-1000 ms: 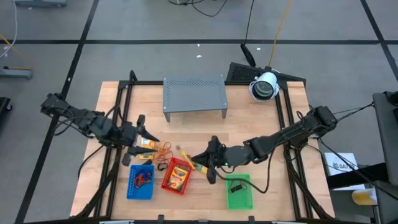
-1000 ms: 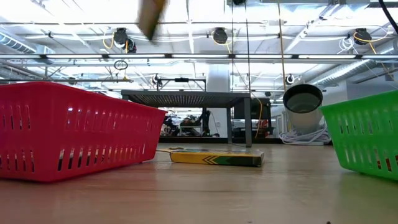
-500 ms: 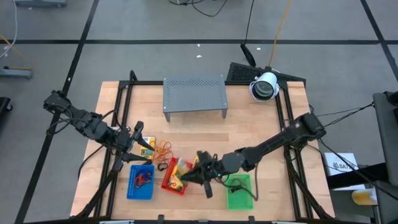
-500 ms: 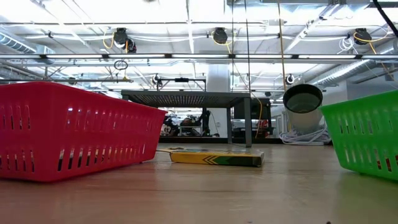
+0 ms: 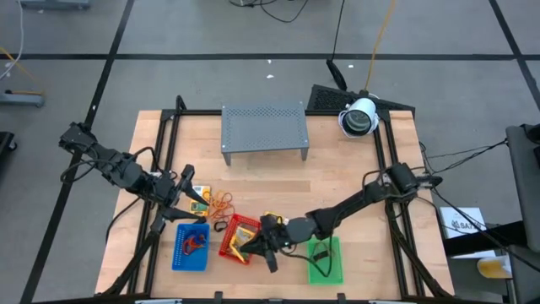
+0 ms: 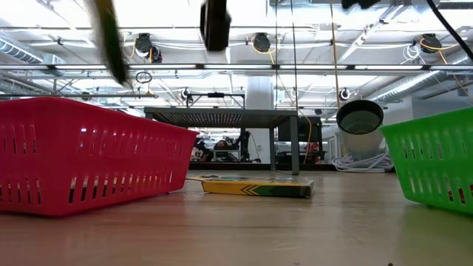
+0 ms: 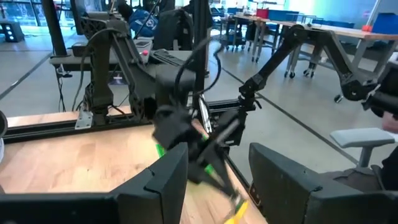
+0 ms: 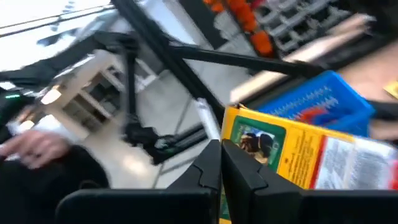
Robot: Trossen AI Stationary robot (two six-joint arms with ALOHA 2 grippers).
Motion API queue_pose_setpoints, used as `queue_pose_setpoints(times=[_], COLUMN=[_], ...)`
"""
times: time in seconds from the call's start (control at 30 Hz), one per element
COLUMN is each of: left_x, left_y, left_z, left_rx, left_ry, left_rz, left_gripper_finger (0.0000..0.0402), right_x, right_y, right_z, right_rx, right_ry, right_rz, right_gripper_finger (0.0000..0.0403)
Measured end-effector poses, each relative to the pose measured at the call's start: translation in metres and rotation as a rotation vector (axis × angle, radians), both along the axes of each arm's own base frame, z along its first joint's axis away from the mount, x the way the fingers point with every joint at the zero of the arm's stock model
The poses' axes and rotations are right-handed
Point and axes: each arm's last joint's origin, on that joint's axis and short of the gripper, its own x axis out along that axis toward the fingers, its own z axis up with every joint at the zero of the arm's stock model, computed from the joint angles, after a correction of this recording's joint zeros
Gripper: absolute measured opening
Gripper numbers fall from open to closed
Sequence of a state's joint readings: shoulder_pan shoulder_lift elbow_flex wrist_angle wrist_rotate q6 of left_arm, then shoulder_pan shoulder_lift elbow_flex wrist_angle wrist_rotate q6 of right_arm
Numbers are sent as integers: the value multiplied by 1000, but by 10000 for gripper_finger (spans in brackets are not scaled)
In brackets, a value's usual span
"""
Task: Pick & Place Office Desk Supplies
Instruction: Put the right yellow crayon box into the red basket
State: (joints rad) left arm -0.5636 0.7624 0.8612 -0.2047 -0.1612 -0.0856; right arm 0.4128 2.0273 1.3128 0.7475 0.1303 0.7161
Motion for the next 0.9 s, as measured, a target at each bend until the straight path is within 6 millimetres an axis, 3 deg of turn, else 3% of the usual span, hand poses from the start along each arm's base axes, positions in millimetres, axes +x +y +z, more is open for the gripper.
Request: queue_pose_setpoints(times=[0.2,0.47,0.7,0.9], left_x=[0,0,0,0], left_y=[0,0,0,0], left_z=[0,0,0,0], left_rx=[0,0,0,3], left_ry=[0,0,0,0], left_rz=[0,1,3,3], left_gripper_finger=[182,182,182,182], right_x=[6,6,4,5], right_y=[-1,0,-1,-1], right_z=[-30,-32,-43,-38], right_rx=[22,26,11,45], right_ry=[94,109,233,184], right_rz=[-13,-12,-46,-45], right_gripper_finger=[0,0,0,0])
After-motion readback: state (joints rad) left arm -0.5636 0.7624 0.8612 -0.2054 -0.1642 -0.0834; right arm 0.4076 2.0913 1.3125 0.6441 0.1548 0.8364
